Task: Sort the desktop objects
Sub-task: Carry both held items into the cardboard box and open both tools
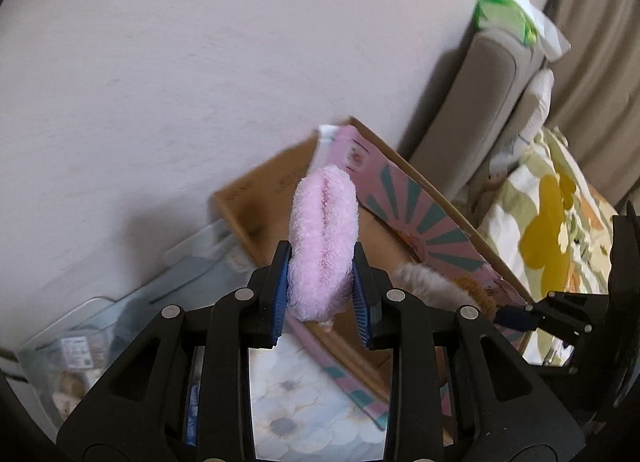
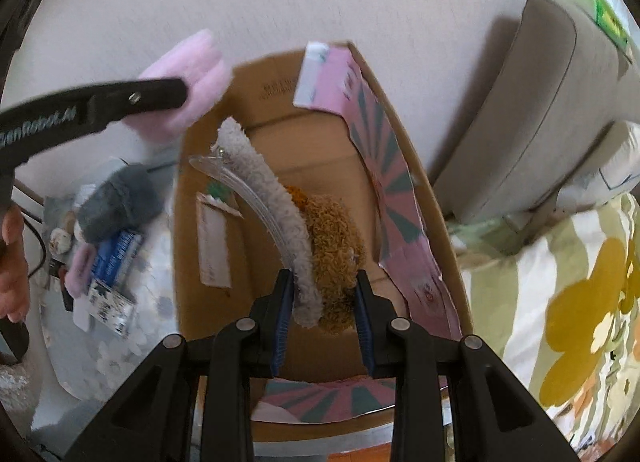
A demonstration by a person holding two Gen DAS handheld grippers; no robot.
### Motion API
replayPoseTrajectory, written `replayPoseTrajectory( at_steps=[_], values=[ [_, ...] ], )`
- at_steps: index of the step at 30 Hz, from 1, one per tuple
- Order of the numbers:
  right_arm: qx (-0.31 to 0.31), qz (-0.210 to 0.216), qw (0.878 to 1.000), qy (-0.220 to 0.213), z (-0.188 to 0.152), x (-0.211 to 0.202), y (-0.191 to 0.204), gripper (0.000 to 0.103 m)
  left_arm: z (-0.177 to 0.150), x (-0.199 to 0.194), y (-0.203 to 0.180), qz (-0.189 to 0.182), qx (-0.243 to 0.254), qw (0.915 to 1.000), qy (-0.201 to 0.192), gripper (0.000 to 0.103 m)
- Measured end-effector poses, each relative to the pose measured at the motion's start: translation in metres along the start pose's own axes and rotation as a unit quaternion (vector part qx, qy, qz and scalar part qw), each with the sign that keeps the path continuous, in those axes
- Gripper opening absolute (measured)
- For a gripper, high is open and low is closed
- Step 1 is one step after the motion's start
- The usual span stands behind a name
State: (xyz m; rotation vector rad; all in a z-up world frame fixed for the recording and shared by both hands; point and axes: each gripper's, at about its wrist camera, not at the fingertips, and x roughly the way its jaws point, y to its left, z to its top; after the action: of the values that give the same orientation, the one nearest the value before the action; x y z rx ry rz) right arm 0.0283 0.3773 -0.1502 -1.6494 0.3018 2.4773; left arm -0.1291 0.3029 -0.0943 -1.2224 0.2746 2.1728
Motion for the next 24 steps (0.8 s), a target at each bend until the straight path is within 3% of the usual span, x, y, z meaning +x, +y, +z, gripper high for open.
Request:
replayPoseTrajectory(
  at_steps=[9,16,19,21,22,24],
  values=[
    [0.005,-0.017,1.000,0.024,-0.001,0.021,-0.009,0.027,0.006,0.046,-0.020,0.009,0.020,0.9988,0.042,0.025],
    [0.005,-0.017,0.999,0.041,-0.004,0.030,-0.009,0.027,0.003,0.044,-0.018,0.021,0.036,0.9977,0.053,0.025],
    [0.008,-0.025,0.998,0.060,-0.005,0.036,-0.009,0.033,0.003,0.042,-0.021,0.021,0.045,0.9971,0.058,0.031],
    [0.014,-0.018,0.998,0.058,-0.006,0.036,-0.010,0.053,0.003,0.042,-0.023,0.041,0.050,0.9959,0.062,0.053],
    [0.021,-0.008,0.998,0.054,-0.007,0.033,-0.012,0.069,0.003,0.042,-0.024,0.055,0.055,0.9950,0.062,0.095],
    [0.035,0.002,0.998,0.046,-0.009,0.029,-0.016,0.074,0.002,0.036,-0.025,0.056,0.058,0.9958,0.043,0.103]
  ],
)
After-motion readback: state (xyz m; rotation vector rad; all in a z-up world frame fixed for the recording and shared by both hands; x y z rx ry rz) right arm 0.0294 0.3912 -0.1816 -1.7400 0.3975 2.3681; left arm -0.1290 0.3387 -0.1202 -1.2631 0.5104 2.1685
